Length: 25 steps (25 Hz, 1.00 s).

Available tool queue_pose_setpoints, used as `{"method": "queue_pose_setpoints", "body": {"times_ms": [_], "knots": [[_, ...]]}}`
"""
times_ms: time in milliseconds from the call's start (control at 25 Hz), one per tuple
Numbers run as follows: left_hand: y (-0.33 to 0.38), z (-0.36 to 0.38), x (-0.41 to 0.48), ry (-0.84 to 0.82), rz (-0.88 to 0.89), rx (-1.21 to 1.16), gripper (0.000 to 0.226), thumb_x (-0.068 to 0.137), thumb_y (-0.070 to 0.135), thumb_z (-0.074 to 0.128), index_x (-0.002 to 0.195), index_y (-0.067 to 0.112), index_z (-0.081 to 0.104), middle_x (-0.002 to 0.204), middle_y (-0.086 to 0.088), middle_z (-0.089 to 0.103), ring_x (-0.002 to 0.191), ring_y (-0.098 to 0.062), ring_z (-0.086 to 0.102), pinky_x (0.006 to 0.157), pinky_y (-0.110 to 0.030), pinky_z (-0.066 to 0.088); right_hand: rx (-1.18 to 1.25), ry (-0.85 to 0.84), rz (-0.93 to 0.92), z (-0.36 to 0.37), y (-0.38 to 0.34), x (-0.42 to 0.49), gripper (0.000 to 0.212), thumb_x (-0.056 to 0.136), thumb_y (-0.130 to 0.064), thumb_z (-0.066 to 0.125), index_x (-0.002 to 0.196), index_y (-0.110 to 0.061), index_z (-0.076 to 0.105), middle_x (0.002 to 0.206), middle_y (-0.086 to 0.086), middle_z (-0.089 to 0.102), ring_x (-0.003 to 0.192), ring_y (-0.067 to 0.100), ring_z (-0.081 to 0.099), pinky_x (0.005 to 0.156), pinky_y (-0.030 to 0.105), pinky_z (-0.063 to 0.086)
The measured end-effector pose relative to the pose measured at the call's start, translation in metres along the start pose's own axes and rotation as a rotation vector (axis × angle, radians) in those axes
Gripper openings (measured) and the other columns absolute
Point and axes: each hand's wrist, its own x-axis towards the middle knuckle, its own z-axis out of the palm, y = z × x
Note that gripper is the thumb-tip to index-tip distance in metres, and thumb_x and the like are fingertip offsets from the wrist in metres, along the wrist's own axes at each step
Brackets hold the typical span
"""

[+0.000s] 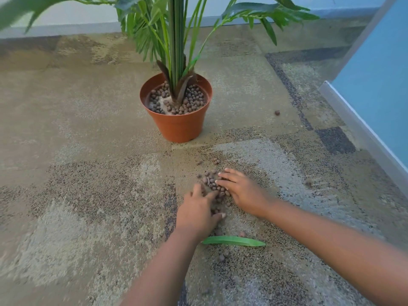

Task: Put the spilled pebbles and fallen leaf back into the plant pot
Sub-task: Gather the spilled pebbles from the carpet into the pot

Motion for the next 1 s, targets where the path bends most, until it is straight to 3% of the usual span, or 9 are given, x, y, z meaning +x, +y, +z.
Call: {"method": "queue_pose_setpoints", "body": {"times_ms": [160, 240, 320, 440, 560, 720, 800, 880, 1000], "knots": [[0.004, 0.005, 0.000, 0.068, 0.037, -0.065, 0.038, 0.091, 0.036, 0.061, 0.123, 0.018, 0.051, 0.129, -0.008, 0.040, 0.116, -0.031, 0.046, 0.096, -0.043, 0.048, -0.001, -0.022, -0.086, 0.004, -0.010, -0.004, 0.044, 0.101, -0.029, 0.035, 0.145, -0.028, 0.036, 0.156, -0.004, 0.026, 0.146, 0.018, 0.012, 0.116, 0.040, 0.012], [0.001, 0.008, -0.001, 0.130, 0.072, -0.090, 0.030, 0.095, 0.023, 0.056, 0.121, 0.010, 0.056, 0.130, -0.013, 0.046, 0.118, -0.032, 0.048, 0.101, -0.041, 0.045, -0.056, -0.030, -0.155, 0.010, -0.017, -0.006, 0.048, 0.100, -0.038, 0.033, 0.146, -0.024, 0.034, 0.157, -0.002, 0.023, 0.146, 0.020, 0.014, 0.118, 0.041, 0.013], [-0.003, 0.011, -0.004, 0.175, 0.080, -0.127, 0.026, 0.095, 0.020, 0.055, 0.117, 0.007, 0.059, 0.130, -0.016, 0.050, 0.118, -0.032, 0.052, 0.101, -0.040, 0.046, -0.110, -0.018, -0.207, 0.013, -0.019, -0.006, 0.047, 0.099, -0.032, 0.037, 0.145, -0.021, 0.038, 0.156, 0.002, 0.026, 0.145, 0.023, 0.019, 0.119, 0.043, 0.017], [-0.005, 0.010, -0.009, 0.217, 0.050, -0.140, 0.024, 0.092, 0.028, 0.060, 0.109, 0.011, 0.063, 0.128, -0.014, 0.054, 0.097, -0.026, 0.064, 0.084, -0.033, 0.054, -0.180, 0.050, -0.267, 0.017, -0.012, -0.011, 0.045, 0.093, -0.019, 0.054, 0.137, -0.016, 0.047, 0.147, 0.007, 0.040, 0.137, 0.025, 0.033, 0.113, 0.044, 0.032], [-0.005, 0.006, -0.008, 0.187, 0.046, -0.155, 0.019, 0.089, 0.030, 0.063, 0.100, 0.014, 0.060, 0.108, -0.006, 0.058, 0.072, -0.017, 0.055, 0.065, -0.026, 0.048, -0.223, 0.088, -0.275, 0.017, -0.008, -0.013, 0.041, 0.091, -0.025, 0.058, 0.132, -0.018, 0.050, 0.137, 0.006, 0.048, 0.125, 0.022, 0.041, 0.101, 0.044, 0.045], [-0.010, 0.000, -0.006, 0.185, -0.039, -0.333, 0.009, 0.082, 0.018, 0.076, 0.085, 0.011, 0.073, 0.086, 0.008, 0.054, 0.057, -0.011, 0.051, 0.064, -0.026, 0.054, -0.292, 0.012, -0.345, 0.010, -0.004, 0.002, 0.055, 0.089, -0.021, 0.059, 0.141, -0.027, 0.040, 0.145, 0.008, 0.042, 0.128, 0.024, 0.040, 0.103, 0.041, 0.037], [-0.015, -0.002, -0.008, 0.147, -0.201, -0.544, 0.007, 0.078, 0.018, 0.081, 0.082, 0.015, 0.077, 0.073, 0.017, 0.062, 0.051, -0.009, 0.063, 0.057, -0.020, 0.056, -0.288, 0.010, -0.331, 0.009, -0.006, 0.006, 0.068, 0.082, -0.005, 0.065, 0.141, -0.026, 0.041, 0.146, 0.008, 0.043, 0.129, 0.026, 0.040, 0.103, 0.039, 0.037], [-0.020, -0.004, -0.011, 0.071, -0.388, -0.927, 0.010, 0.073, 0.016, 0.084, 0.079, 0.014, 0.078, 0.065, 0.006, 0.073, 0.058, -0.012, 0.072, 0.056, -0.020, 0.058, -0.264, 0.040, -0.319, 0.010, -0.009, 0.003, 0.062, 0.079, 0.002, 0.063, 0.136, -0.019, 0.049, 0.140, 0.011, 0.049, 0.125, 0.028, 0.047, 0.100, 0.041, 0.045], [-0.030, -0.011, -0.015, 0.001, -0.565, -1.431, 0.024, 0.062, 0.007, 0.083, 0.084, 0.000, 0.076, 0.085, -0.012, 0.077, 0.076, -0.020, 0.075, 0.065, -0.023, 0.059, -0.229, 0.073, -0.379, 0.005, -0.010, -0.004, 0.045, 0.080, -0.002, 0.055, 0.124, -0.010, 0.060, 0.126, 0.011, 0.061, 0.113, 0.027, 0.058, 0.092, 0.037, 0.052]]}}
